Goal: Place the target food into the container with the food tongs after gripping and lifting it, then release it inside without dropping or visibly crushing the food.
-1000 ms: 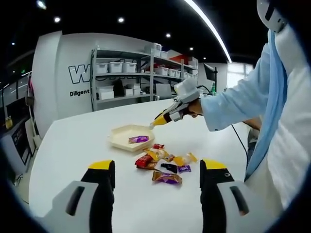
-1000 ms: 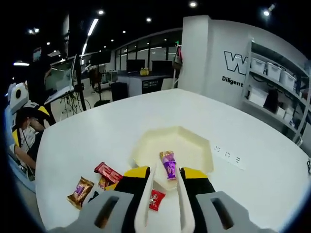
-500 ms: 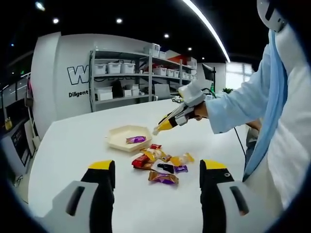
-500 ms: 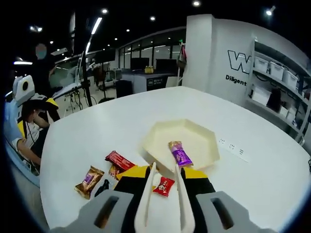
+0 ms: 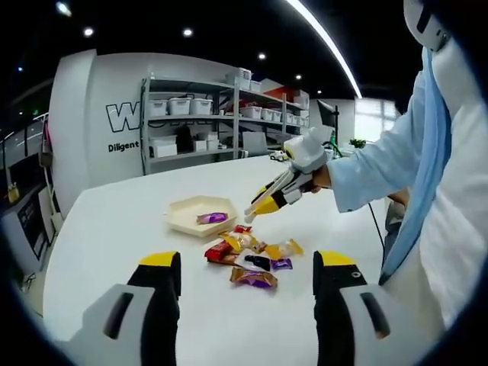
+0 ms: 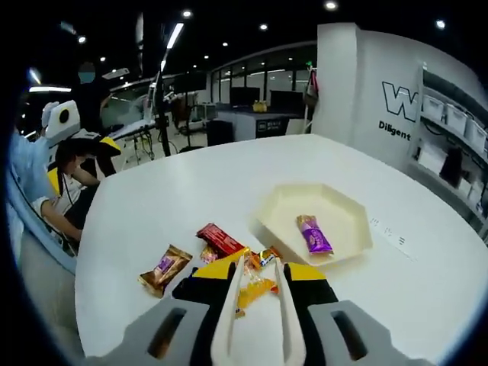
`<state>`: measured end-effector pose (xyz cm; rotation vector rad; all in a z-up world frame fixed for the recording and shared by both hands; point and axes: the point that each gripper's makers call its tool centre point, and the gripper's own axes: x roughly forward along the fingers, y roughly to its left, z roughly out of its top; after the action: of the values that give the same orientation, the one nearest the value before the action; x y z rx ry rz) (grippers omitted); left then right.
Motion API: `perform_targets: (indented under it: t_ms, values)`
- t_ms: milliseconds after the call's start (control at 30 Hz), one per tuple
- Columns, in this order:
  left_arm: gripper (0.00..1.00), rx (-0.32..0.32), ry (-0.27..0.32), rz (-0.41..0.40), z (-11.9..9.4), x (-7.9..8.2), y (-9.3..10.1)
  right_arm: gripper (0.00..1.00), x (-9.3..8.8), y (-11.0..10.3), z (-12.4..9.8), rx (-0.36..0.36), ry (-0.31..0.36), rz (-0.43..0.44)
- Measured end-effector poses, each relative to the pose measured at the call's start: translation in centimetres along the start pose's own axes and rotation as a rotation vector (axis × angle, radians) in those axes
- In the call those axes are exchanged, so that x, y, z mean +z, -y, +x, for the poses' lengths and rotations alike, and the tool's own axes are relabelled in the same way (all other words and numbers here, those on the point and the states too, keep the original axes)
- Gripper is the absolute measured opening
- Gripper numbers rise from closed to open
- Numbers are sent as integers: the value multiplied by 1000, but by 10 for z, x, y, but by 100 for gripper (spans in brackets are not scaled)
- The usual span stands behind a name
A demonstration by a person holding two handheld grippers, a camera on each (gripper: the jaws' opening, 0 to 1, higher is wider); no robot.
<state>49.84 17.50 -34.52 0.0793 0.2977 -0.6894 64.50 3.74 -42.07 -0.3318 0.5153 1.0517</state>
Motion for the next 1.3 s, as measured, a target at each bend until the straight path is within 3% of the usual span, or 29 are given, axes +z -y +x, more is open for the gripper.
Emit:
perform_targets:
  t_ms: [200, 433, 767, 1300]
  values:
    - [68, 13, -4, -5, -3, -1, 1, 21, -12, -15, 8, 98, -38, -71]
    - [68, 31, -10, -5, -7, -1, 1, 21, -15, -15, 17, 114, -75, -153]
    - [67, 58, -14, -10, -14, 0, -2, 22, -18, -15, 27, 196, -124, -236]
    - [66, 72, -20, -12, -14, 0, -5, 18, -31, -14, 37, 201, -177, -313]
